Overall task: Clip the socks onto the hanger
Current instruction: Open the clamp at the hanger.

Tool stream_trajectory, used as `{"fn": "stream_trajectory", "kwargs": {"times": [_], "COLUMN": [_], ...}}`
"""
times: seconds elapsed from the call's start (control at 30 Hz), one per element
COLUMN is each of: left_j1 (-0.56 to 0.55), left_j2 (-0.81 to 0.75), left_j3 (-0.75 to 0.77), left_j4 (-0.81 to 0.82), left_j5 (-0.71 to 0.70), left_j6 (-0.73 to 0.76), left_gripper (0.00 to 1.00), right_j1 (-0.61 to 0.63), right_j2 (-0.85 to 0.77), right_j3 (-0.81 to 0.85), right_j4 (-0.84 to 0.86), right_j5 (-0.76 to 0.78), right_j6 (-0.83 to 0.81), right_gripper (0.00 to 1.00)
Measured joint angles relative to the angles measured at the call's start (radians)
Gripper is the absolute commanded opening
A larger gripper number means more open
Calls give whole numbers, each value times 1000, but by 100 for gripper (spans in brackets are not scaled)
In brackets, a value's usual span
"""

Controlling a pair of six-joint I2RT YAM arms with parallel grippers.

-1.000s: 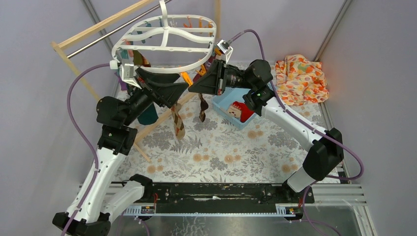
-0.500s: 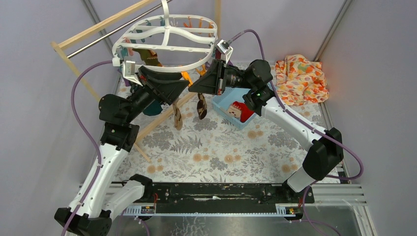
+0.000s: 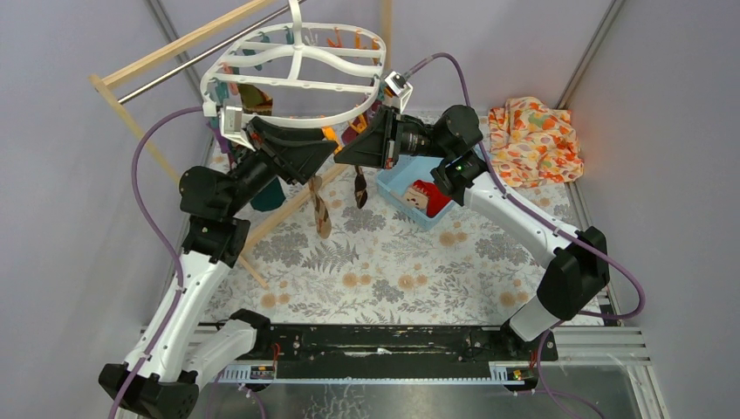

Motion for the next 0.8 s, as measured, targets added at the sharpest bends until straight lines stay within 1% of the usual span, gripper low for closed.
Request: {"fn": "stream_trajectory", "kwargs": {"times": [0.17,0.4,0.57,0.8], "left_j1": [0,0,0,1], "left_j2": [8,29,40,29], "left_j3": [-3,-11,-15,-18], "left_j4": [4,7,6,6], "left_j5": [-1,-8,-13,-19], "left_j6": [-4,-16,-21,-19], "left_gripper": [63,60,53,52], "right_j1": [0,2,3,7], "right_j2": [0,0,0,1], "right_j3": [0,0,0,1], "right_j4": [-10,-79,-111,-82], "right_j5": [0,8,9,0], "right_j6": [-11,-76,-109,-78], "right_gripper": [0,0,0,0]}}
